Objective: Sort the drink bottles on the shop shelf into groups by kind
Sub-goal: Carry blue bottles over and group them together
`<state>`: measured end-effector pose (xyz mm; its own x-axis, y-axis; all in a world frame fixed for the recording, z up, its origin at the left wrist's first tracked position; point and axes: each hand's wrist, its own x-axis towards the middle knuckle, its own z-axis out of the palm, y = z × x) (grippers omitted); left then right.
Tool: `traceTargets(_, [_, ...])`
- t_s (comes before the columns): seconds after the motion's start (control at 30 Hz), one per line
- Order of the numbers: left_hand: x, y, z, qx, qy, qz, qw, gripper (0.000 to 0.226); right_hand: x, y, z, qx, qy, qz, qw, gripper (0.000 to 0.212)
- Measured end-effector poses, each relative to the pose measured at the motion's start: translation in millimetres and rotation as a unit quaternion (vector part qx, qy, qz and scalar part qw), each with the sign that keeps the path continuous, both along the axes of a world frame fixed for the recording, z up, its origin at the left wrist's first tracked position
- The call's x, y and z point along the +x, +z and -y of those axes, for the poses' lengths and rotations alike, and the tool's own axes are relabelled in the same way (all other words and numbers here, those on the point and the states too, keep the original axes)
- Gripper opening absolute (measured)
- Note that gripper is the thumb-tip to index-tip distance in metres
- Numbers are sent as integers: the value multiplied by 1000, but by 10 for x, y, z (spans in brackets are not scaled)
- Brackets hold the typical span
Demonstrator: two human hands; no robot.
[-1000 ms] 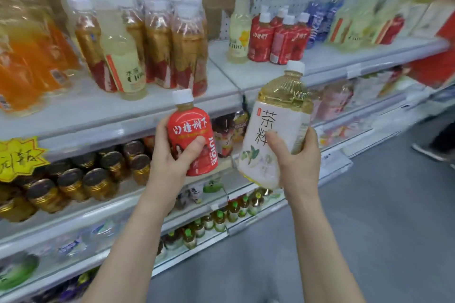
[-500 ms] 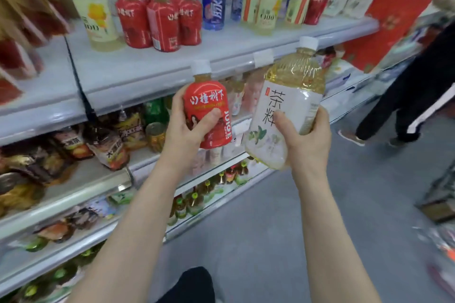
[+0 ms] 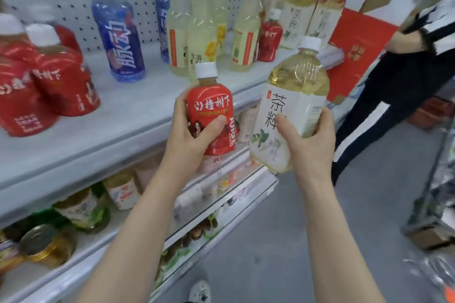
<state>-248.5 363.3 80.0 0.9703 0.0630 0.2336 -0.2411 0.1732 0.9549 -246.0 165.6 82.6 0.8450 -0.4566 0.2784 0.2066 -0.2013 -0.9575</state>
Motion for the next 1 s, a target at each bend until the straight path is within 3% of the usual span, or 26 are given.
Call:
traceTargets(0.27, [1045,178,758,22,-13,37,999,75,1113,123,814,27,-17,43,999,67])
traceTargets(0.4, [1535,119,1159,28,28,49,998,69,1825,180,1328,2,-1,71,997,69])
traceTargets(0.67, [2249,181,2072,20,170,54,984,75,3503,543,2364,-103,119,132,979,74])
traceTargets(1.0, [2433,186,2490,26,293,47,955,72,4621,318,2427,-130,269,126,946,79])
